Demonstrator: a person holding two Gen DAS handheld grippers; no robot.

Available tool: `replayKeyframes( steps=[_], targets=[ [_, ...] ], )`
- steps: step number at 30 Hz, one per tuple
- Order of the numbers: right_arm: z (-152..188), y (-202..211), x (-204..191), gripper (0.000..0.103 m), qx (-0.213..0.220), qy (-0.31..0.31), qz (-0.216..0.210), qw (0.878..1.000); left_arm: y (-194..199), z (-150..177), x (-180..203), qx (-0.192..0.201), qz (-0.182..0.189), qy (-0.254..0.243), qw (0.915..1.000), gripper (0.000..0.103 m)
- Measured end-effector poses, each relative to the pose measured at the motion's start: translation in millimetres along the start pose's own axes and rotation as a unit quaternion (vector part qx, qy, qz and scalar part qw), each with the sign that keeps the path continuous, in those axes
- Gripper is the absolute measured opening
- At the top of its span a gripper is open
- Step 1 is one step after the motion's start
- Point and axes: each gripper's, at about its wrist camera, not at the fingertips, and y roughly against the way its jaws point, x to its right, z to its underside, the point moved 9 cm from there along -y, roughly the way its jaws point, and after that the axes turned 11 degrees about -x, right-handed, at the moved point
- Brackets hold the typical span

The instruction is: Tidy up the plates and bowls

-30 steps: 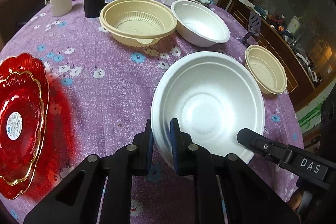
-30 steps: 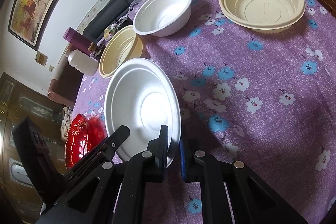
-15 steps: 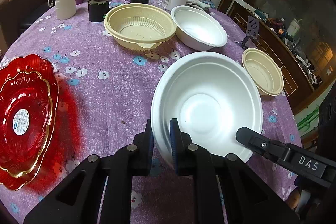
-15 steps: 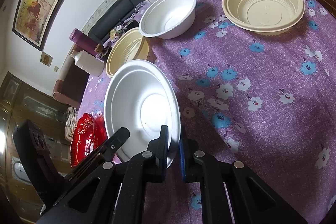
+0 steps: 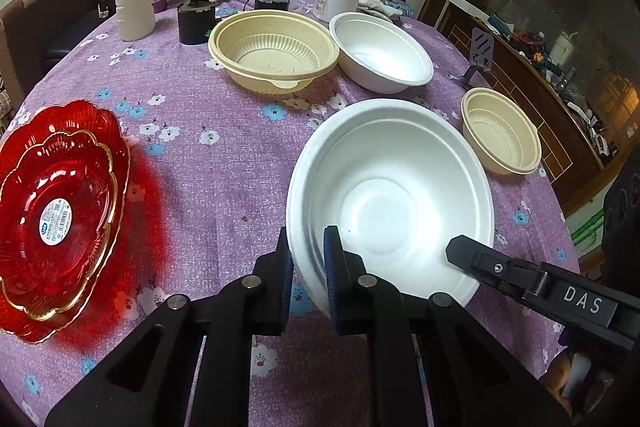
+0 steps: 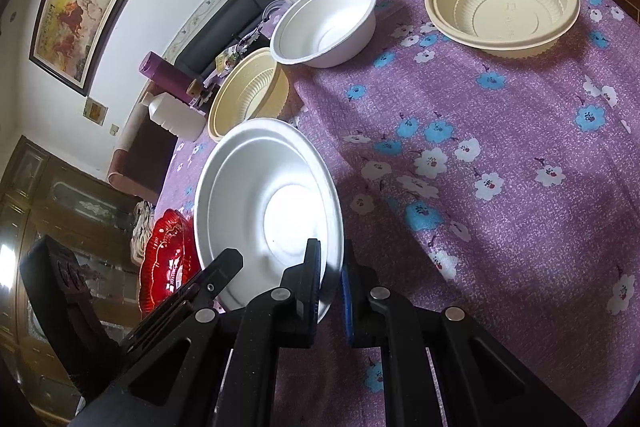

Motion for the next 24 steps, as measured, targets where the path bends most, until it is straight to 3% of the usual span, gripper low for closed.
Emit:
replayKeyframes(
  steps=[13,24],
  targets=[
    [1.2,1.0,-18.7,0.009,0.001,0.021,0.001,1.0,17.3,0.5,-11.0,0.017,-0.006,0.01,0.9998,0.012],
    [-9.4,6.3,-69.7,0.009,0.008,0.072,-0.017,0.997,58.8,-11.6,-36.3,0.064,-0.031,0.031,0.997,0.012]
  ],
)
